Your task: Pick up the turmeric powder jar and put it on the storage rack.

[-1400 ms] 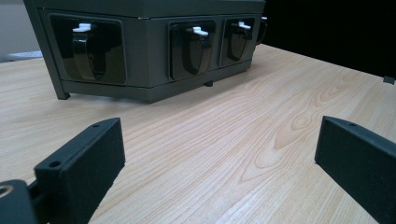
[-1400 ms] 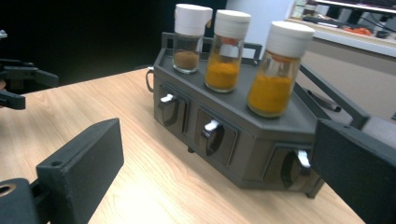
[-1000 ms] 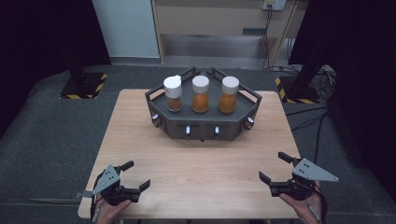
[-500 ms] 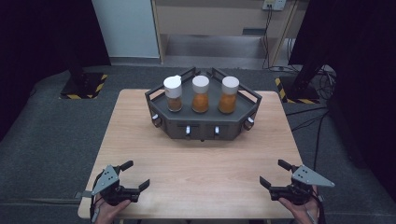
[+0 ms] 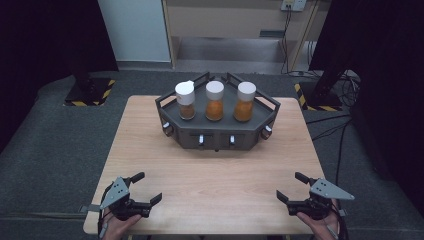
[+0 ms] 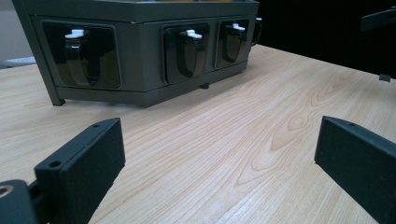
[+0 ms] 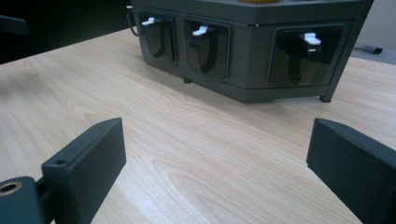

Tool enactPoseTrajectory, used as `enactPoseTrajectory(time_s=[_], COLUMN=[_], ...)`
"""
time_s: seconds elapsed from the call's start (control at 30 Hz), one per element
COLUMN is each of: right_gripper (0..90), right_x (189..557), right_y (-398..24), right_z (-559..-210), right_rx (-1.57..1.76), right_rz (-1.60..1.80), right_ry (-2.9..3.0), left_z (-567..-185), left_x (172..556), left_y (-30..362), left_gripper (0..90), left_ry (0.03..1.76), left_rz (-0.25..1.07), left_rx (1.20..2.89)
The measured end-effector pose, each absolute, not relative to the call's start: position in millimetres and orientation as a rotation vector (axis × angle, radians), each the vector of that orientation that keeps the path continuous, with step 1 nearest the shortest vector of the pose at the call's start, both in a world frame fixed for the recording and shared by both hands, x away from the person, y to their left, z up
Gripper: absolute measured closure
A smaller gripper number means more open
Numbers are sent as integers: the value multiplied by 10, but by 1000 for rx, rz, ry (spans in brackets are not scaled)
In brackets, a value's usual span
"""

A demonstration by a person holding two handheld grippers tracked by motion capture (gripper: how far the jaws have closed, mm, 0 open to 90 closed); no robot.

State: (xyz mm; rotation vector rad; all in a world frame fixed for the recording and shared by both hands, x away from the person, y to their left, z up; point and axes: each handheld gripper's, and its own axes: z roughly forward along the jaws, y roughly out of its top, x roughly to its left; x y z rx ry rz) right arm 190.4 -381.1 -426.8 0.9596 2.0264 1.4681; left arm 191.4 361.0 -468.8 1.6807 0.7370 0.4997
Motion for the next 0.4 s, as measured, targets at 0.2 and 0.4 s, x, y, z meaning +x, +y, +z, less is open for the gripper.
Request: enactPoseTrajectory(time_s=[0.2, 0.4], right_gripper=[45, 45], right_x=[1906, 1913], right_y=[-3787, -3788], right_z=[-4265, -4266], right_rx=[952, 951], right_rz=[1451, 1449], right_ry=[2038, 2041], left_z=[-4684, -4681], left_x=[1922, 1925], left_y=[3601, 3597], left_gripper=[6, 6], left_ry=[728, 728], left_rz=[496, 495], left_rx=[1686, 1689])
